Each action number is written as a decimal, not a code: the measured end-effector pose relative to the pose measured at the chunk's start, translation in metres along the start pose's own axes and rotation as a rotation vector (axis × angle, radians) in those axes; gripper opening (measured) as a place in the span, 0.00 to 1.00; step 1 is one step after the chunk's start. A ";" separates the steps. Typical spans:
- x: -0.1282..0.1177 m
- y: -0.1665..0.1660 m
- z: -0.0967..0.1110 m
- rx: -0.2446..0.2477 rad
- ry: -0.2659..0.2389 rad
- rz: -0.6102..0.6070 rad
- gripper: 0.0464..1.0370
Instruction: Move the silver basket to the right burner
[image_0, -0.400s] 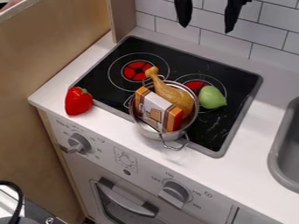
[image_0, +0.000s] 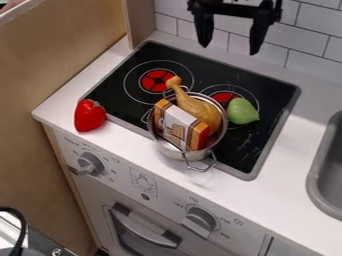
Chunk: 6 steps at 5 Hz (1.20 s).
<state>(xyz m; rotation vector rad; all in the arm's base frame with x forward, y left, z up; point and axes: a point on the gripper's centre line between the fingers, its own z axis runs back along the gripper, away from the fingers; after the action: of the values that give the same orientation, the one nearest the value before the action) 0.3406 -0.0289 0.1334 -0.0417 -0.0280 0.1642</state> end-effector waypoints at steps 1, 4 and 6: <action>-0.010 0.010 0.004 -0.012 0.017 -0.017 0.96; -0.022 0.033 0.001 -0.001 -0.016 -0.058 0.96; -0.026 0.000 -0.009 -0.011 -0.049 0.016 0.96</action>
<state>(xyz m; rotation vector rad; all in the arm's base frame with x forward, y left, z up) 0.3154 -0.0335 0.1236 -0.0487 -0.0772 0.1812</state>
